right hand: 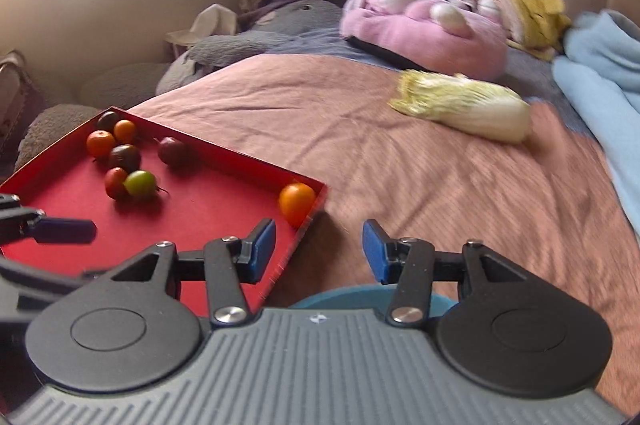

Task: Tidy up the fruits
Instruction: 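Open both grippers to drop the tangerine and green tomato onto the plate, then grasp a small tangerine with the right gripper while the left gripper grasps a red tomato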

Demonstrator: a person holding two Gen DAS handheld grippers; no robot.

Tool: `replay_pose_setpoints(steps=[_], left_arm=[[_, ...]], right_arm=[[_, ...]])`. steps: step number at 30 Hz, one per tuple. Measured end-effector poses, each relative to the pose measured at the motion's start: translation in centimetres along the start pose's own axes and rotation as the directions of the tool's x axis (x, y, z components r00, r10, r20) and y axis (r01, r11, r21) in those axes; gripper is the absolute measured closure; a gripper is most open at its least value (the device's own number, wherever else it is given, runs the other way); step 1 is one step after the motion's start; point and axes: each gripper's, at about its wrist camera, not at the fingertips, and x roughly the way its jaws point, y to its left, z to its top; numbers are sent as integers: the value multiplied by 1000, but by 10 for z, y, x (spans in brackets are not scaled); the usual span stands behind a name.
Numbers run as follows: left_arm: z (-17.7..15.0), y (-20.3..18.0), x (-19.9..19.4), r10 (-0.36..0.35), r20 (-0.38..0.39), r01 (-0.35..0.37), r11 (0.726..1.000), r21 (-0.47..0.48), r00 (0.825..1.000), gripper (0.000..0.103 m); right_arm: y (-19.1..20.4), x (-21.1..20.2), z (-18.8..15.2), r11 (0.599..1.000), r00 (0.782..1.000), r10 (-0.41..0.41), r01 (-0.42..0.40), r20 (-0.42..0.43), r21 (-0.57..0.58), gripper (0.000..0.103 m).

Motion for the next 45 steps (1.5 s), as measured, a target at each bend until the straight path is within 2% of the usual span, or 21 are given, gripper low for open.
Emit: replay_pose_setpoints(steps=[3,7,12,16,19,22,24,26,29,31,35,37,39,45], left_arm=[[9,31,10,77,-22,-78,994,-71,997,38],[17,57,21,146,-56,-152,979,-136,988,38],[16,74,34,154,-95,-170,967,-187,983,38],[15,83,37,137,-118,-161,959,-232,984,38],[14,87,37,119,-125,-148,955,-257,985,38],[15,88,40,113,-131,-144,954,-261,985,38],[16,86,41,117,-129,-146,957,-251,985,38],[17,83,44,125,-129,-152,961,-232,984,38],[20,79,50,155,-127,-177,966,-190,980,38],[24,75,56,194,-129,-213,965,-154,973,38],[29,70,66,218,-108,-229,968,-103,970,36],[31,70,68,203,-91,-211,974,-85,975,46],[33,69,69,182,-79,-188,979,-76,980,68],[33,68,68,157,-69,-163,984,-75,985,68]], right_arm=[[16,19,12,999,1000,2,-3,-9,-53,51],[28,51,20,994,999,-20,15,-41,-112,53],[42,83,19,972,994,-81,62,-76,-227,56],[57,100,14,921,986,-148,111,-74,-373,59],[69,110,5,845,976,-212,156,-52,-511,64],[72,113,-1,806,973,-227,170,-30,-567,65],[71,110,0,817,975,-221,172,-24,-551,65],[65,102,6,860,981,-188,146,-38,-489,65],[51,79,18,966,996,-48,27,-75,-257,65],[42,68,20,994,995,49,-57,-89,-91,65],[39,63,9,992,986,121,-116,-118,51,65],[40,62,2,986,980,146,-133,-134,105,65],[43,60,-3,984,980,148,-132,-135,116,65],[53,52,-1,991,979,111,-97,-170,87,65]])
